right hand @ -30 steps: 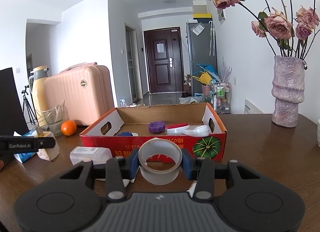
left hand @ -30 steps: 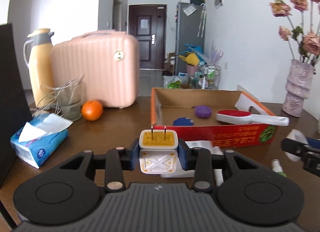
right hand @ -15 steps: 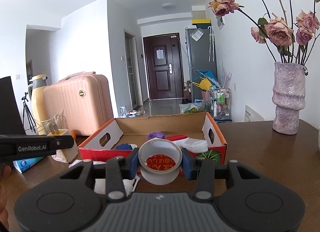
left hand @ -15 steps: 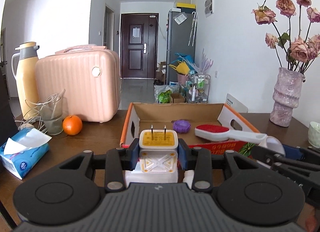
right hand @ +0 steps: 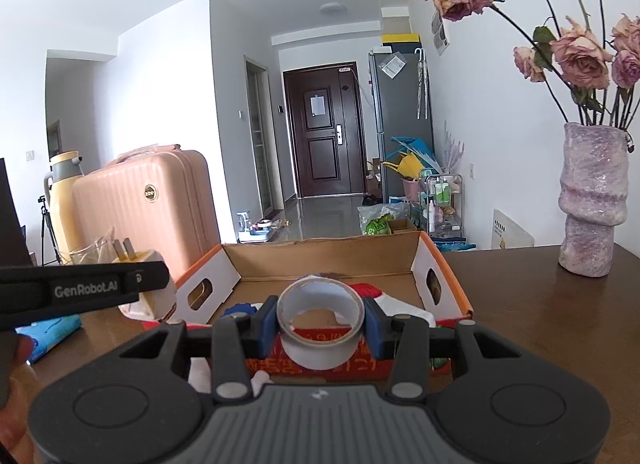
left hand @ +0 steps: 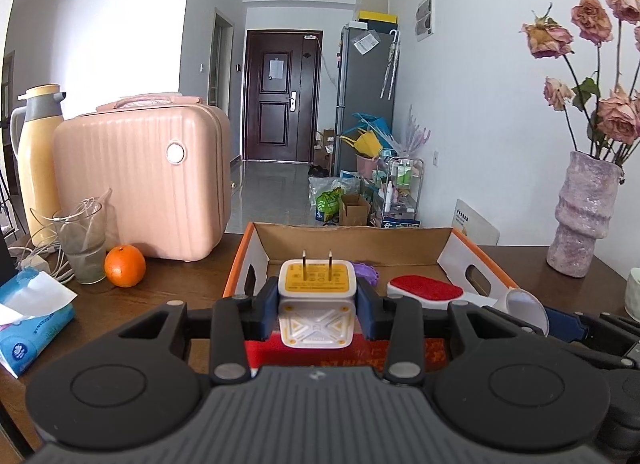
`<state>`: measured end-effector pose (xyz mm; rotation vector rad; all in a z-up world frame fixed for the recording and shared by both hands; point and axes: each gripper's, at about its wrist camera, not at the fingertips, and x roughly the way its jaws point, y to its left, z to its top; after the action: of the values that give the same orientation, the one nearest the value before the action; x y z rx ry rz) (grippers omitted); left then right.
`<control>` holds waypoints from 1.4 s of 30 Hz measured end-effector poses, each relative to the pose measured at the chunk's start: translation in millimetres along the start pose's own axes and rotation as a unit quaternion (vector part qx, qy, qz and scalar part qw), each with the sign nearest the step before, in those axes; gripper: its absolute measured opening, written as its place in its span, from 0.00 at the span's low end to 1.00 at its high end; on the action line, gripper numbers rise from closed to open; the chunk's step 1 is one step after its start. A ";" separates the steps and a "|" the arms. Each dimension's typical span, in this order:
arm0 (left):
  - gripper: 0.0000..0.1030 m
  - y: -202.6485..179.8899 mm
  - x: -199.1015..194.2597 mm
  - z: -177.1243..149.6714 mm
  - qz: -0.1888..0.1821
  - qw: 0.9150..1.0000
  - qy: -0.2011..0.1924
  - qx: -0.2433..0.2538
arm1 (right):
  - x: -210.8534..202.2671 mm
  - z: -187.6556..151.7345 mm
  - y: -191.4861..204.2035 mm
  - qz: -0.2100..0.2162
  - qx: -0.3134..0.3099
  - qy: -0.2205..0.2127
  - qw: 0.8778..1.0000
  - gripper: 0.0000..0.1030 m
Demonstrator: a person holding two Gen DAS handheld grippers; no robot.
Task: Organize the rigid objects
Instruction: 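Carry the tape roll and plug adapter over the cardboard box with both grippers, then open the right gripper to drop the tape while the left gripper releases the plug adapter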
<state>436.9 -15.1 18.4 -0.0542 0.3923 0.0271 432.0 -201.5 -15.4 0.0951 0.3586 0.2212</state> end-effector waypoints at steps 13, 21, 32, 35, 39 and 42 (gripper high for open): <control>0.38 3.4 48.5 14.9 0.004 1.000 0.009 -0.004 | 52.9 18.2 1.0 -0.008 -0.003 0.008 1.000 0.41; 0.38 3.2 77.8 20.0 0.010 1.000 0.016 0.001 | 83.0 27.1 4.5 -0.021 -0.014 0.023 0.999 0.41; 0.38 7.9 108.1 26.7 0.018 1.000 0.023 0.003 | 106.8 30.3 9.5 -0.036 -0.026 0.046 0.998 0.41; 0.38 8.6 115.4 27.3 0.018 0.999 0.028 0.008 | 112.4 31.3 9.5 -0.041 -0.025 0.052 0.998 0.41; 0.53 9.5 119.1 26.4 0.023 0.999 0.032 0.011 | 119.1 30.3 6.5 -0.048 -0.023 0.069 0.996 0.42; 0.99 14.7 113.5 27.2 0.031 0.999 0.016 -0.001 | 120.8 29.9 4.0 -0.055 -0.016 0.078 0.995 0.56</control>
<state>551.6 3.0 -0.6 -0.0447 0.4267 0.0884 552.1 -171.2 -27.7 0.0262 0.5136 0.1259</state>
